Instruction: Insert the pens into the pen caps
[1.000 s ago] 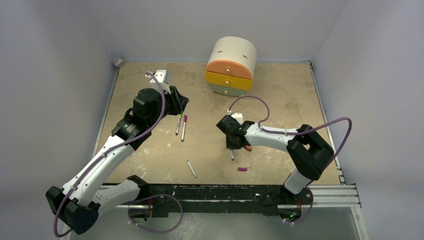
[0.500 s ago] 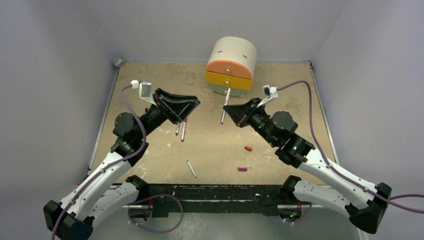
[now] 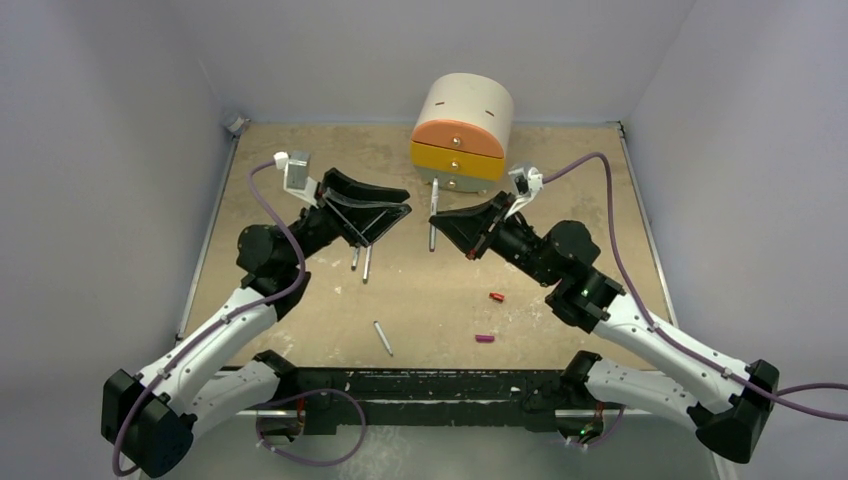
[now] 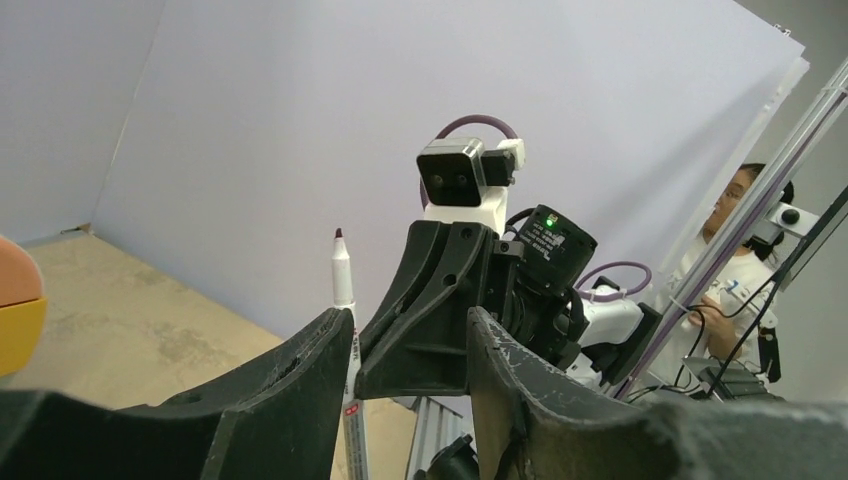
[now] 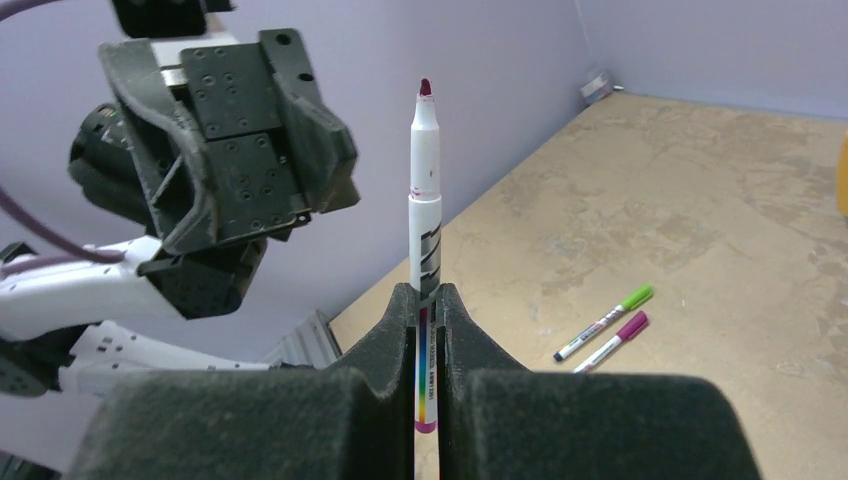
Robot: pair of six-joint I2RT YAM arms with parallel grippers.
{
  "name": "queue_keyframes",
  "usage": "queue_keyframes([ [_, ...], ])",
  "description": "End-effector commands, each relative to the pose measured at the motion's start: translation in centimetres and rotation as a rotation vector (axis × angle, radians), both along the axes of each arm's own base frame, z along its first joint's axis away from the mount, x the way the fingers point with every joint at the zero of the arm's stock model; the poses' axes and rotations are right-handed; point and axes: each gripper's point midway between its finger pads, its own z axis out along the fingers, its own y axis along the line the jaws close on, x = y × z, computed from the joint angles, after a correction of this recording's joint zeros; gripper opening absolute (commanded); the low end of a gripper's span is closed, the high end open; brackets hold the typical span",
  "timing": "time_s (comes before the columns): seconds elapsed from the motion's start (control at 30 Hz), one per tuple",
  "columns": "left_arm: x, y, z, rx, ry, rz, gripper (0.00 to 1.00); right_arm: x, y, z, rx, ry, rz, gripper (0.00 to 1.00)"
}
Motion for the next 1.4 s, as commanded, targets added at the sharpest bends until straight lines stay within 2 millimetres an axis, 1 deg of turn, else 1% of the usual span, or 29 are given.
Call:
queue_keyframes([
  [0.0, -1.3, -0.2, 1.8, -0.038, -0.066, -0.051, 0.45, -1.7, 0.2, 4.5, 0.072, -0.143, 0.077, 0.00],
  [0.13, -0.7, -1.0, 0.7, 0.003, -0.040, -0.048, 0.46, -1.9, 0.6, 4.7, 0.064, -0.154, 0.102, 0.00],
  [0.27, -0.9, -1.7, 0.4, 0.018, -0.038, -0.070, 0.46, -2.0, 1.0, 4.5, 0.054, -0.156, 0.121, 0.00],
  [0.33, -1.1, -2.3, 0.2, 0.042, -0.041, -0.084, 0.47, -2.2, 1.1, 4.5, 0.053, -0.158, 0.132, 0.00],
  [0.47, -1.1, -3.7, -1.1, 0.107, -0.031, -0.088, 0.47, -2.3, 1.2, 4.5, 0.052, -0.163, 0.139, 0.00],
  [0.53, -1.1, -4.0, -1.2, 0.117, -0.036, -0.084, 0.46, -2.4, 1.2, 4.4, 0.053, -0.162, 0.143, 0.00],
  [0.63, -1.0, -4.3, -1.3, 0.118, -0.031, -0.077, 0.38, -2.5, 1.1, 4.4, 0.057, -0.162, 0.149, 0.00],
  [0.73, -1.1, -4.2, -1.2, 0.111, -0.029, -0.068, 0.21, -2.7, 1.1, 4.3, 0.054, -0.161, 0.155, 0.00],
  [0.83, -1.0, -4.0, -1.0, 0.099, -0.033, -0.053, 0.00, -2.8, 1.2, 4.1, 0.047, -0.161, 0.160, 0.00],
  [1.0, -1.0, -3.8, -0.8, 0.088, -0.033, -0.039, 0.00, -2.8, 1.5, 3.6, 0.039, -0.154, 0.176, 0.00],
  [1.03, -0.9, -3.7, -0.7, 0.087, -0.034, -0.036, 0.00, -2.8, 1.5, 3.5, 0.037, -0.151, 0.177, 0.02],
  [1.13, -0.9, -3.5, -0.5, 0.073, -0.031, -0.026, 0.00, -2.7, 1.8, 3.0, 0.027, -0.144, 0.186, 0.28],
  [1.17, -0.9, -3.4, -0.3, 0.066, -0.033, -0.021, 0.00, -2.7, 1.9, 2.9, 0.024, -0.141, 0.187, 0.33],
  [1.27, -0.9, -3.2, 0.2, 0.057, -0.045, -0.013, 0.00, -2.6, 2.0, 2.3, 0.007, -0.131, 0.188, 0.41],
  [1.33, -1.0, -3.1, 0.7, 0.057, -0.050, -0.006, 0.00, -2.5, 2.0, 1.6, -0.009, -0.120, 0.183, 0.42],
  [1.37, -1.0, -3.1, 0.9, 0.059, -0.053, -0.005, 0.00, -2.6, 1.9, 1.5, -0.010, -0.118, 0.183, 0.40],
])
